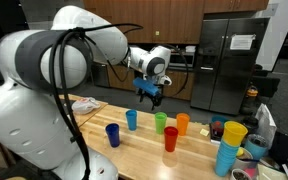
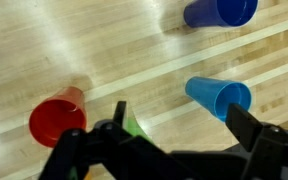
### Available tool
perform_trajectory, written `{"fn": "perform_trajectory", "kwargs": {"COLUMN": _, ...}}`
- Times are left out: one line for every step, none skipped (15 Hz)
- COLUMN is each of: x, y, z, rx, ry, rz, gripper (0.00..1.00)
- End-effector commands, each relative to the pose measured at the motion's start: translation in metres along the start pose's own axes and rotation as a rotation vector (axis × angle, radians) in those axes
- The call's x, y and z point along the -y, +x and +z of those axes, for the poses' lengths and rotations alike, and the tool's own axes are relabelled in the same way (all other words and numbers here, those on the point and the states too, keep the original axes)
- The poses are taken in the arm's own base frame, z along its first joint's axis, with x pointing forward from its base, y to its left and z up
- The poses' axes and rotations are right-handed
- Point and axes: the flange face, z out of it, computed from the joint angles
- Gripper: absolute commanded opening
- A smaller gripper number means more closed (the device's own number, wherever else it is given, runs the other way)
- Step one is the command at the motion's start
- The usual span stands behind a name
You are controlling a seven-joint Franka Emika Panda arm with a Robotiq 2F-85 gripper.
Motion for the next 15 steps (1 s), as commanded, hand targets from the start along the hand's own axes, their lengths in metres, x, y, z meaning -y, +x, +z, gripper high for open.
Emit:
{"fn": "perform_trajectory", "kwargs": {"x": 0.0, "y": 0.0, "z": 0.0, "rx": 0.001, "ry": 0.0, "rz": 0.0, "gripper": 1.0}}
{"fn": "perform_trajectory", "kwargs": {"x": 0.0, "y": 0.0, "z": 0.0, "rx": 0.001, "ry": 0.0, "rz": 0.0, "gripper": 1.0}}
{"fn": "perform_trajectory", "kwargs": {"x": 0.0, "y": 0.0, "z": 0.0, "rx": 0.001, "ry": 0.0, "rz": 0.0, "gripper": 1.0}}
{"fn": "perform_trajectory", "kwargs": {"x": 0.0, "y": 0.0, "z": 0.0, "rx": 0.001, "ry": 0.0, "rz": 0.0, "gripper": 1.0}}
{"fn": "perform_trajectory", "kwargs": {"x": 0.0, "y": 0.0, "z": 0.0, "rx": 0.001, "ry": 0.0, "rz": 0.0, "gripper": 1.0}}
{"fn": "perform_trajectory", "kwargs": {"x": 0.0, "y": 0.0, "z": 0.0, "rx": 0.001, "ry": 0.0, "rz": 0.0, "gripper": 1.0}}
{"fn": "perform_trajectory", "kwargs": {"x": 0.0, "y": 0.0, "z": 0.0, "rx": 0.001, "ry": 0.0, "rz": 0.0, "gripper": 1.0}}
{"fn": "perform_trajectory", "kwargs": {"x": 0.0, "y": 0.0, "z": 0.0, "rx": 0.001, "ry": 0.0, "rz": 0.0, "gripper": 1.0}}
{"fn": "perform_trajectory", "kwargs": {"x": 0.0, "y": 0.0, "z": 0.0, "rx": 0.001, "ry": 0.0, "rz": 0.0, "gripper": 1.0}}
{"fn": "perform_trajectory", "kwargs": {"x": 0.0, "y": 0.0, "z": 0.0, "rx": 0.001, "ry": 0.0, "rz": 0.0, "gripper": 1.0}}
{"fn": "perform_trajectory", "kwargs": {"x": 0.0, "y": 0.0, "z": 0.0, "rx": 0.001, "ry": 0.0, "rz": 0.0, "gripper": 1.0}}
{"fn": "perform_trajectory", "kwargs": {"x": 0.0, "y": 0.0, "z": 0.0, "rx": 0.001, "ry": 0.0, "rz": 0.0, "gripper": 1.0}}
{"fn": "perform_trajectory", "kwargs": {"x": 0.001, "y": 0.008, "z": -0.001, "rx": 0.03, "ry": 0.02, "rz": -0.012, "gripper": 1.0}}
{"fn": "perform_trajectory", "kwargs": {"x": 0.002, "y": 0.019, "z": -0.001, "rx": 0.03, "ry": 0.019, "rz": -0.022, "gripper": 1.0}}
{"fn": "perform_trajectory", "kwargs": {"x": 0.005, "y": 0.033, "z": -0.002, "rx": 0.031, "ry": 0.023, "rz": -0.026, "gripper": 1.0}}
